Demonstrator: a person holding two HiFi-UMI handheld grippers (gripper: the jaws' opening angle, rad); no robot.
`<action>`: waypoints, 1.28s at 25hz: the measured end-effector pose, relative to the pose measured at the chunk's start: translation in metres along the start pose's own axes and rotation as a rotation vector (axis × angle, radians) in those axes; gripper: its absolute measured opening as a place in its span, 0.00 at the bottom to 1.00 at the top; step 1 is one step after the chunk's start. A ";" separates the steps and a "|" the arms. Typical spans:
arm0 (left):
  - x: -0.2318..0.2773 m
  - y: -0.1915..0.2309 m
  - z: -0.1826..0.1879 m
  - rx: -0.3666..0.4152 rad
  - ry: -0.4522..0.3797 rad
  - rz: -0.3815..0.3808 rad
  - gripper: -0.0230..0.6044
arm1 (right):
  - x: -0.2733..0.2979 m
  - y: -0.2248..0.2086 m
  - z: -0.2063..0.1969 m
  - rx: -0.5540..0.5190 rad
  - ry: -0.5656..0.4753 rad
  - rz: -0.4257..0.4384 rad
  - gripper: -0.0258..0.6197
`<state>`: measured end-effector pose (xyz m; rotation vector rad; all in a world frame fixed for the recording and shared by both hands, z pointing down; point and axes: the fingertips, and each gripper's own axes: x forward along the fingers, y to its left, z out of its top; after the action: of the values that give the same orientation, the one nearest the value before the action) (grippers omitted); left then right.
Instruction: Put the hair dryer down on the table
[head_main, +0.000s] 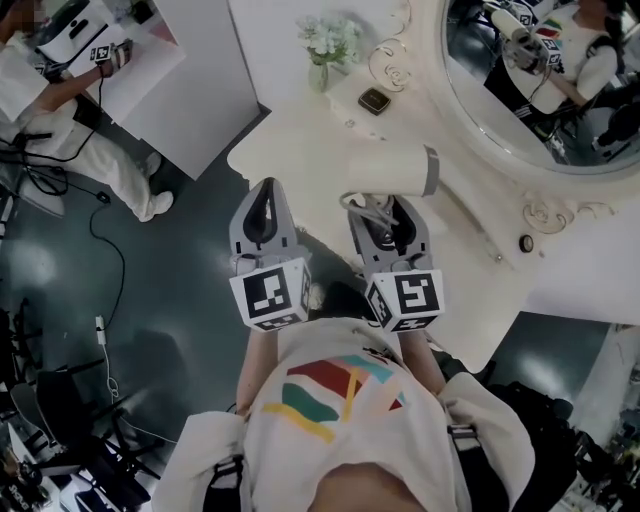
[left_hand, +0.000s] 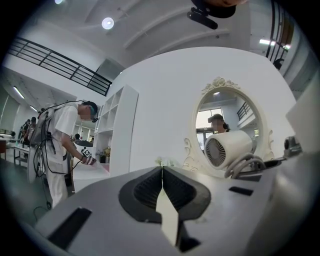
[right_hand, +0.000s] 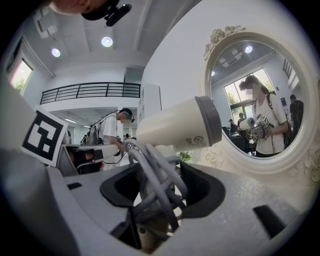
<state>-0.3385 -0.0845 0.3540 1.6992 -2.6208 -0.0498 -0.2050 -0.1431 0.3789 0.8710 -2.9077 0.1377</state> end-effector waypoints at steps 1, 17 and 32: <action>0.001 0.001 0.000 -0.001 0.000 0.002 0.05 | 0.002 0.000 0.001 0.000 0.001 0.002 0.37; 0.015 0.004 0.003 -0.036 0.026 0.033 0.05 | 0.000 -0.011 0.007 -0.001 0.036 0.007 0.37; 0.050 -0.144 0.013 -0.013 0.010 -0.298 0.05 | -0.074 -0.100 0.016 0.041 -0.009 -0.269 0.37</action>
<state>-0.2278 -0.1887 0.3354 2.0625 -2.3311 -0.0619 -0.0893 -0.1879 0.3600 1.2609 -2.7695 0.1706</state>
